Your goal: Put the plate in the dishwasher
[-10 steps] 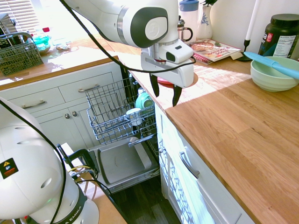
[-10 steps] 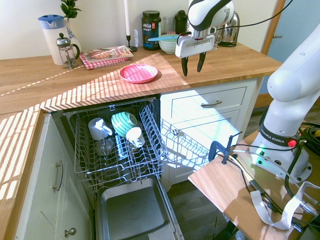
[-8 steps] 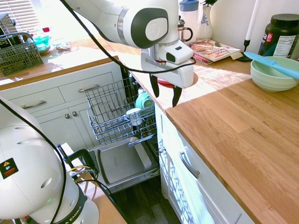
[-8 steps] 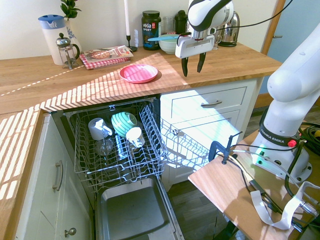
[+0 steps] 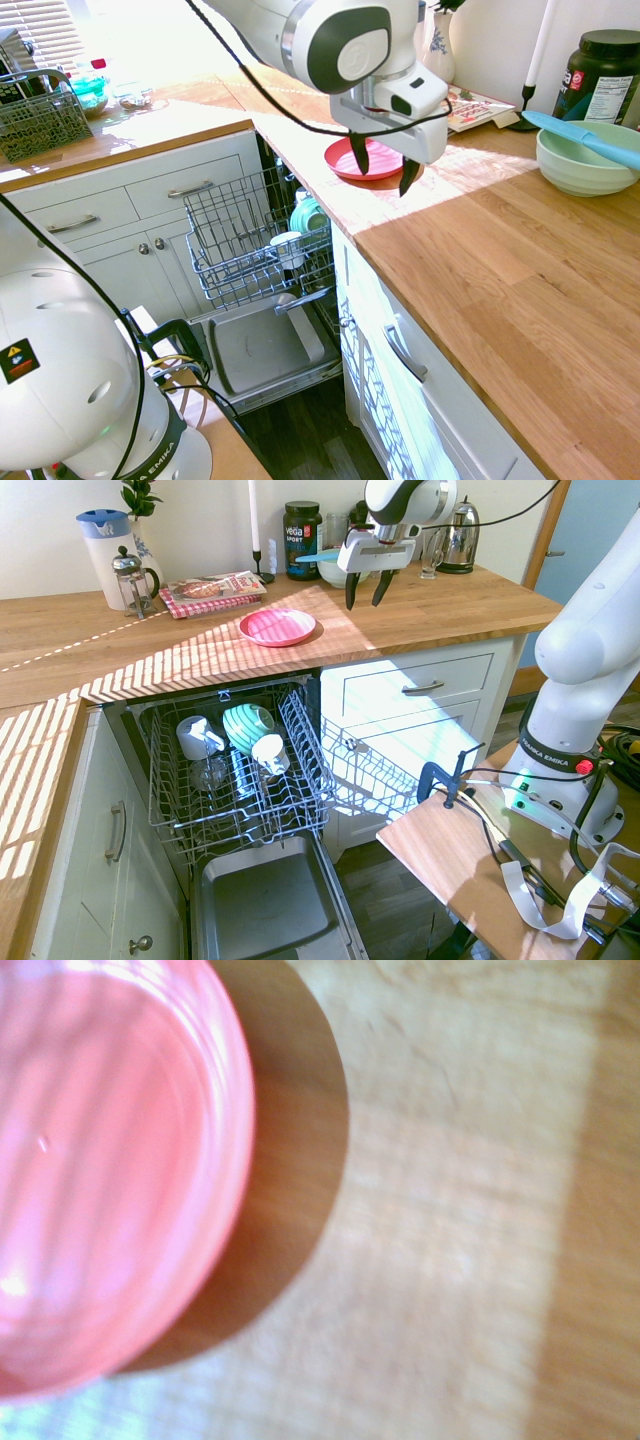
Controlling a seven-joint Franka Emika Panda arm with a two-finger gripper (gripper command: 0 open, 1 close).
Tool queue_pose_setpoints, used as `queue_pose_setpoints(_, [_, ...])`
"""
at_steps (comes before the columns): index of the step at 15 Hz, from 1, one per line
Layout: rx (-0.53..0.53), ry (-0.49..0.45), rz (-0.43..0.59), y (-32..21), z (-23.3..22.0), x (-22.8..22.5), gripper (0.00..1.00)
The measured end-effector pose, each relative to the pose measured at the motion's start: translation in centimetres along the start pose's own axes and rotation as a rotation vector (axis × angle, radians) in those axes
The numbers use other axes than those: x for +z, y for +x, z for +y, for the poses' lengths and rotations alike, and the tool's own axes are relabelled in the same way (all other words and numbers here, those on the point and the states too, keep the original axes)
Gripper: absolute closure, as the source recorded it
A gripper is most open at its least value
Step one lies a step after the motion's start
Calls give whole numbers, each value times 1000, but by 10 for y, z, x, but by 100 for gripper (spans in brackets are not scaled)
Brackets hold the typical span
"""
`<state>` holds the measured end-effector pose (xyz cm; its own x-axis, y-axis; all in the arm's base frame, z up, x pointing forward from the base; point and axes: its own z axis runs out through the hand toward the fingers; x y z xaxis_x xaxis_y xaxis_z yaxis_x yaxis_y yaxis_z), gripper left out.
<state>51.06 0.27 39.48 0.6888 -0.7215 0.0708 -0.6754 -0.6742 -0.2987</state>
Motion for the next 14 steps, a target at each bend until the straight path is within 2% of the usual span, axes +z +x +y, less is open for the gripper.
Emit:
queue_pose_setpoints(4, [-79,128,-59,35,-47,33,0])
queue_pose_setpoints(8, [-223,128,-176,43,-83,70,0])
queue_pose_setpoints(9, [-247,127,-195,41,-89,77,100])
queue_pose_setpoints(14, [-298,107,-244,33,-97,97,100])
